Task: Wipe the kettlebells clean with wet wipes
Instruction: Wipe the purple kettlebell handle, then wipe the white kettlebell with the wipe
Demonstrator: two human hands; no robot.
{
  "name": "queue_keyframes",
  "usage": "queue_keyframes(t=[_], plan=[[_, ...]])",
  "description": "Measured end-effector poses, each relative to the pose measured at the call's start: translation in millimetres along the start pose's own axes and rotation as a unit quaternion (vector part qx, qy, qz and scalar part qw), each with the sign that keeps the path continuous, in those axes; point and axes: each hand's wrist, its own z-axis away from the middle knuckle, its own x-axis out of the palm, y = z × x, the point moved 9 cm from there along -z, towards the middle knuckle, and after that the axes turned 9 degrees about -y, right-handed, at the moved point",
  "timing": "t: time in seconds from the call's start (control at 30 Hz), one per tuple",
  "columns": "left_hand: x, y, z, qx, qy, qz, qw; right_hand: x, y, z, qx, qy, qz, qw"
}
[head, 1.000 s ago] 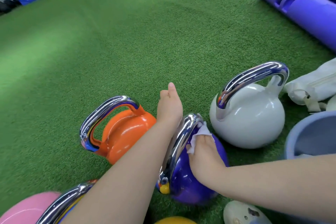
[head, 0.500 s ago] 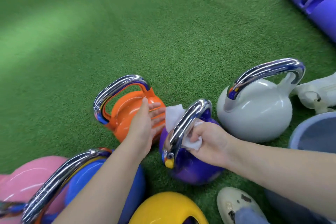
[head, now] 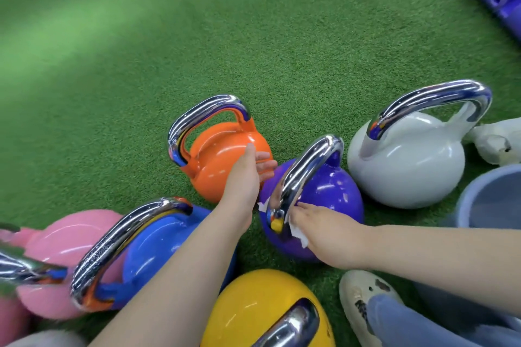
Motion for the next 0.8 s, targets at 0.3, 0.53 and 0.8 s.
queue_keyframes(t=[0.3,0.53,0.8], plan=[[62.7,71.6,-5.9,0.129,-0.047,-0.023,0.99,-34.7,26.3,27.3,-0.014,-0.075,-0.158,0.985],[135.6,82.8,-13.9,0.118,-0.162,-0.088,0.976,-116.9,106.2,50.2,0.075,0.123,-0.3,0.943],[178.0,85.5,-30.6,0.128,-0.223,-0.297,0.919,-156.5,166.4,88.3,0.08,0.262,-0.431,0.86]])
